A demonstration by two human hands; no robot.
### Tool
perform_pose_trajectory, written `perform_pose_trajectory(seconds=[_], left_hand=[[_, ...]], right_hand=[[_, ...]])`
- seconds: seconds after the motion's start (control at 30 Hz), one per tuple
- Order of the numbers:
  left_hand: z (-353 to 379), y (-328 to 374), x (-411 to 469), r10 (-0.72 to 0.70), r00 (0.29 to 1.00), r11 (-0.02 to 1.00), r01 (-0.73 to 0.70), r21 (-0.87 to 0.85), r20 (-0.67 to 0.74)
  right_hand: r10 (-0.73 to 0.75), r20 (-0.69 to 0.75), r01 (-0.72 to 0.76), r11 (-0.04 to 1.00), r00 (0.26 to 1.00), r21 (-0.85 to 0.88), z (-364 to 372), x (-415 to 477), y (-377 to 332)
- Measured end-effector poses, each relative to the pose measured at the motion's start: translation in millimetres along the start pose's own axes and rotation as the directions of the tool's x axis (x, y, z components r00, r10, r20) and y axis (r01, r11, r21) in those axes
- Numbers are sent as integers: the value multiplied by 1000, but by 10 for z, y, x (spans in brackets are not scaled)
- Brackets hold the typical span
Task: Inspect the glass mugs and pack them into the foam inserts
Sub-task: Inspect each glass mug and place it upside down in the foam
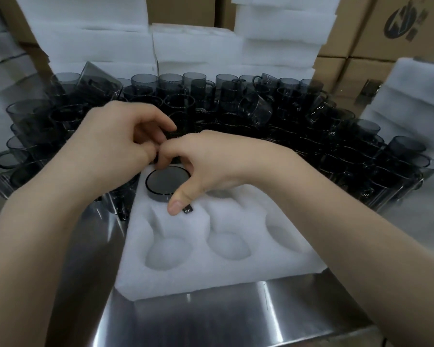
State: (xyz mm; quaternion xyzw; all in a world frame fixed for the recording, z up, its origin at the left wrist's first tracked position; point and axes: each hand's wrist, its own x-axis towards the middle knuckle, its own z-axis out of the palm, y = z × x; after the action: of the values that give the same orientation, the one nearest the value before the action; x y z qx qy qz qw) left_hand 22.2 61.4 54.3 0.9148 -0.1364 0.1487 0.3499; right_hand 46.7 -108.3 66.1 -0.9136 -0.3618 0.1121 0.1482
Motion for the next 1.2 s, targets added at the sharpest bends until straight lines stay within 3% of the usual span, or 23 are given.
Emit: perform_pose_trajectory(seconds=[0.17, 0.43, 0.5, 0.57, 0.6, 0.67, 0.7, 0.73, 0.77, 0.87, 0.93, 1.13, 1.2], left_hand=[[45, 87, -21, -37, 993, 986, 18, -168, -116], [229, 193, 84, -8, 990, 995, -7, -104, -142], [256, 238, 122, -10, 987, 989, -14, -145, -160], [276, 262, 166, -1, 987, 983, -28, -180, -161], [295, 273, 190, 7, 989, 980, -37, -195, -150], [367, 316, 223, 30, 995, 979, -49, -196, -96], [421, 334, 228, 50, 997, 983, -59, -173, -54], [481, 339, 227, 72, 997, 986, -72, -149, -7], [541, 333, 217, 88, 995, 988, -81, -131, 44], [645, 271, 163, 114, 972, 992, -99, -85, 206], [658, 231, 157, 129, 965, 990, -111, -86, 229], [664, 213, 163, 131, 973, 988, -114, -100, 192], [666, 215, 169, 116, 986, 987, -100, -128, 122]], right_hand=[[2, 37, -4, 999, 999, 39, -56, 4, 64], [0, -32, 0, 1000, 1000, 1, 39, 5, 61], [-36, -11, 37, 992, 999, 122, 2, -102, 135], [20, -175, 39, 944, 984, 327, -112, -222, 277], [123, -322, 10, 924, 939, 382, -194, -240, 402], [351, -585, -144, 918, 731, 371, -375, -215, 678], [424, -651, -239, 903, 630, 358, -454, -183, 811], [463, -673, -316, 886, 576, 338, -510, -140, 930], [473, -663, -378, 878, 581, 295, -547, -96, 1014], [462, -537, -486, 867, 706, 108, -566, 48, 1183], [444, -499, -502, 865, 744, 22, -541, 108, 1219], [392, -509, -511, 852, 767, -113, -528, 70, 1309], [346, -596, -485, 870, 724, -84, -563, -21, 1271]])
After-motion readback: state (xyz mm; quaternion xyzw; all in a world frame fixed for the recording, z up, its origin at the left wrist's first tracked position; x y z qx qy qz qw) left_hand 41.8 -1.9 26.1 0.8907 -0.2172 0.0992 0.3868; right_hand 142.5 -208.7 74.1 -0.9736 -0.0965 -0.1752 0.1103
